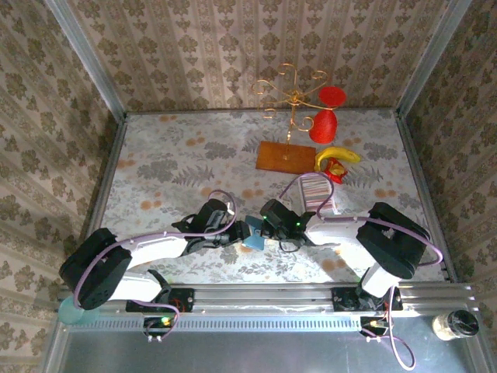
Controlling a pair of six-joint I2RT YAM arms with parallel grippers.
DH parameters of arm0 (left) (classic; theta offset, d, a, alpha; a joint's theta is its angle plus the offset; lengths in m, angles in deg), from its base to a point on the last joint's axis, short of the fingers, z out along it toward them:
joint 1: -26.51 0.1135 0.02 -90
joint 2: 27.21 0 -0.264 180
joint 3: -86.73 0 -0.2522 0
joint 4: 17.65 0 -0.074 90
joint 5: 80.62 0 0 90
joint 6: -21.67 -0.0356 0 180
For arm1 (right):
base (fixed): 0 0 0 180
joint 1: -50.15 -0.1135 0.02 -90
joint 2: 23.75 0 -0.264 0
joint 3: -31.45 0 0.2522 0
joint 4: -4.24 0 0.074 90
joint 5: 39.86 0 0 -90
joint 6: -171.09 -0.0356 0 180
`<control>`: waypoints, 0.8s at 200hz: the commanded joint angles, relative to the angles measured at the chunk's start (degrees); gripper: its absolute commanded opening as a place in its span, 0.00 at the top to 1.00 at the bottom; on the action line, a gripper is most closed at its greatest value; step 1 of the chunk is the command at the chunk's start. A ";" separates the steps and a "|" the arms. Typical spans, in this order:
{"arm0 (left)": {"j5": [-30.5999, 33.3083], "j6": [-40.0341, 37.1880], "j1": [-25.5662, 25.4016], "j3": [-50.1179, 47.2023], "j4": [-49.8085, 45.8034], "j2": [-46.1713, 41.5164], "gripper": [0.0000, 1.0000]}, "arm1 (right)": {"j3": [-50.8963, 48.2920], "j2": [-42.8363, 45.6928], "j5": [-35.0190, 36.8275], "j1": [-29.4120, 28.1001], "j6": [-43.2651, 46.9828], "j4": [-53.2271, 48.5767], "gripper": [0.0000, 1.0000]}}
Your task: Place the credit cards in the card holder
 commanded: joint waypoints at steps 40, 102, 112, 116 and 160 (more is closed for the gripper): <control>-0.85 1.34 -0.50 0.29 6.53 1.80 0.90 | -3.18 1.10 -1.05 0.32 -0.06 -1.40 1.00; 4.54 -10.58 0.53 7.71 -14.38 -8.41 1.00 | -3.05 15.07 -0.60 0.25 2.28 -5.65 0.79; 6.42 -13.91 0.37 9.78 -18.75 -11.40 1.00 | -2.49 18.46 -0.95 0.20 2.95 -7.15 0.75; 7.06 -15.10 0.37 10.58 -20.37 -12.54 1.00 | -2.32 19.75 -1.33 0.22 3.22 -7.64 0.73; 10.95 -21.53 -0.36 14.29 -24.66 -23.11 1.00 | 2.68 29.12 -5.67 -0.78 4.54 -10.94 0.58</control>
